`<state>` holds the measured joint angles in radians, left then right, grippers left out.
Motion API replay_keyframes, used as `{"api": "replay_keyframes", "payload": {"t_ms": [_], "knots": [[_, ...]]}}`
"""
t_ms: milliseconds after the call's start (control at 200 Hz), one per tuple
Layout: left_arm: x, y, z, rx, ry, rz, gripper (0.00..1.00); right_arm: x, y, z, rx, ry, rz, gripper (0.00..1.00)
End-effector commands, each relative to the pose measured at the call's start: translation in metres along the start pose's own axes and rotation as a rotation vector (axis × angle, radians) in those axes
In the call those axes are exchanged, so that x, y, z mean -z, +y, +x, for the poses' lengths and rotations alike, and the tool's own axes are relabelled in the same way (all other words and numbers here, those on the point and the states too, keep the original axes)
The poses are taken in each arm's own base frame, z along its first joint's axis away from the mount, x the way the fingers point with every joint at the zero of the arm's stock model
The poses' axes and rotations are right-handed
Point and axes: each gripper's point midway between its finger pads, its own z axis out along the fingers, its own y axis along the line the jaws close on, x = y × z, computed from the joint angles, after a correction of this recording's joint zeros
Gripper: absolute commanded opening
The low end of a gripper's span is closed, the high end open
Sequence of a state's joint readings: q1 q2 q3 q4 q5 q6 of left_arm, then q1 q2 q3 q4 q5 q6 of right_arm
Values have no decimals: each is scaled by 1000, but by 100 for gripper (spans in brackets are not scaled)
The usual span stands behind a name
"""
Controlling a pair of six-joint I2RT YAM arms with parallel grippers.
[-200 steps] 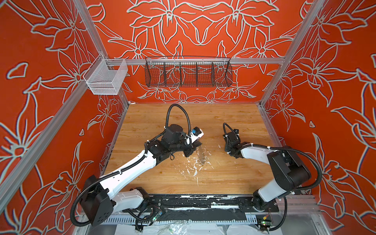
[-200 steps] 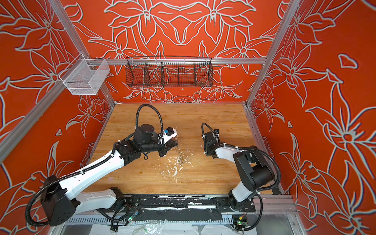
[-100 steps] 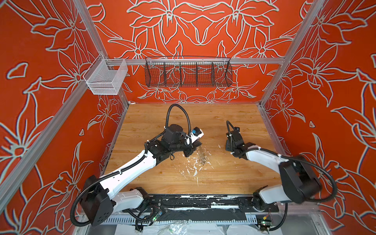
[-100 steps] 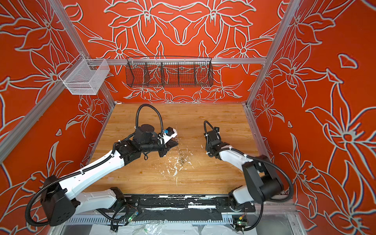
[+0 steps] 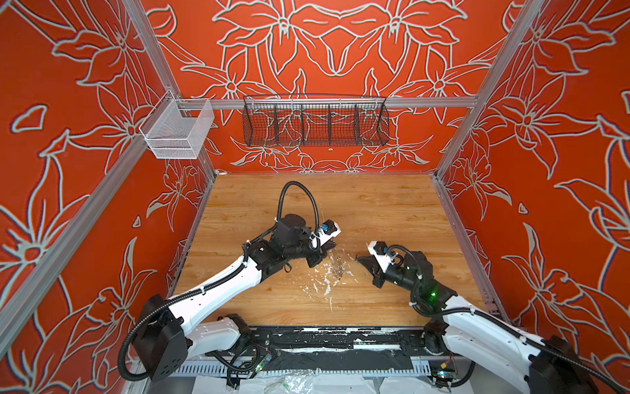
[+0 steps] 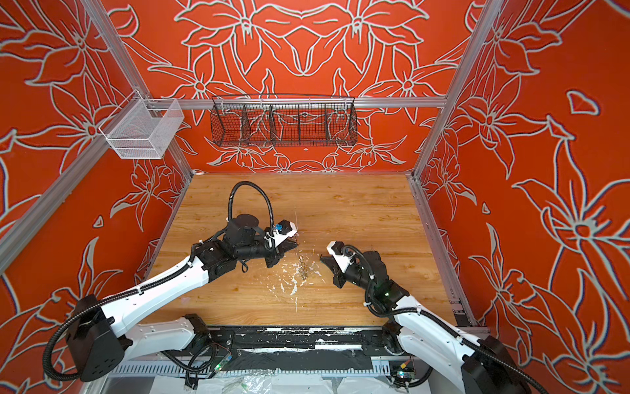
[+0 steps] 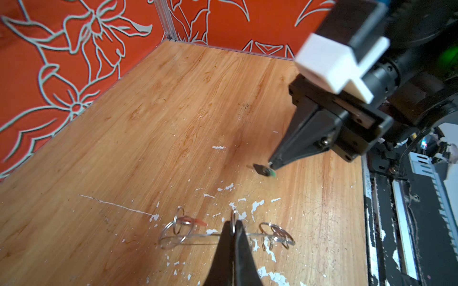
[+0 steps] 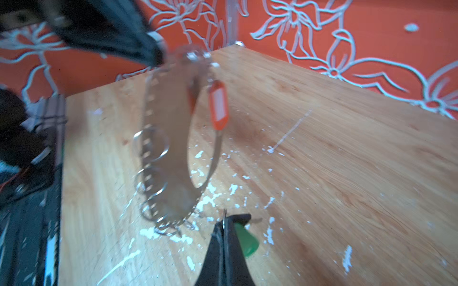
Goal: Attach keys to a key ring
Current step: Pick up the key from the middle-right of the table, then insert the key into the keyring.
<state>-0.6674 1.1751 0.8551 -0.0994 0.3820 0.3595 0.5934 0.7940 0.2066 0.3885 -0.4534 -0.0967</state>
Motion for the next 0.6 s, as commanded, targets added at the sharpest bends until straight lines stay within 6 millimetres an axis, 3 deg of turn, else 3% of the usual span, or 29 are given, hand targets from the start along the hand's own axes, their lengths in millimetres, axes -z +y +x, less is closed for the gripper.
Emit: {"api": "replay_keyframes", "payload": {"t_ms": [0, 190, 595], "knots": [[9, 7, -21, -68, -88, -62, 0, 11, 30, -27, 231, -129, -128, 0], [3, -10, -20, -145, -93, 12, 0, 18, 36, -33, 242, -141, -145, 0], [-21, -48, -8, -316, 19, 127, 0, 21, 30, -40, 158, -133, -106, 0]]}}
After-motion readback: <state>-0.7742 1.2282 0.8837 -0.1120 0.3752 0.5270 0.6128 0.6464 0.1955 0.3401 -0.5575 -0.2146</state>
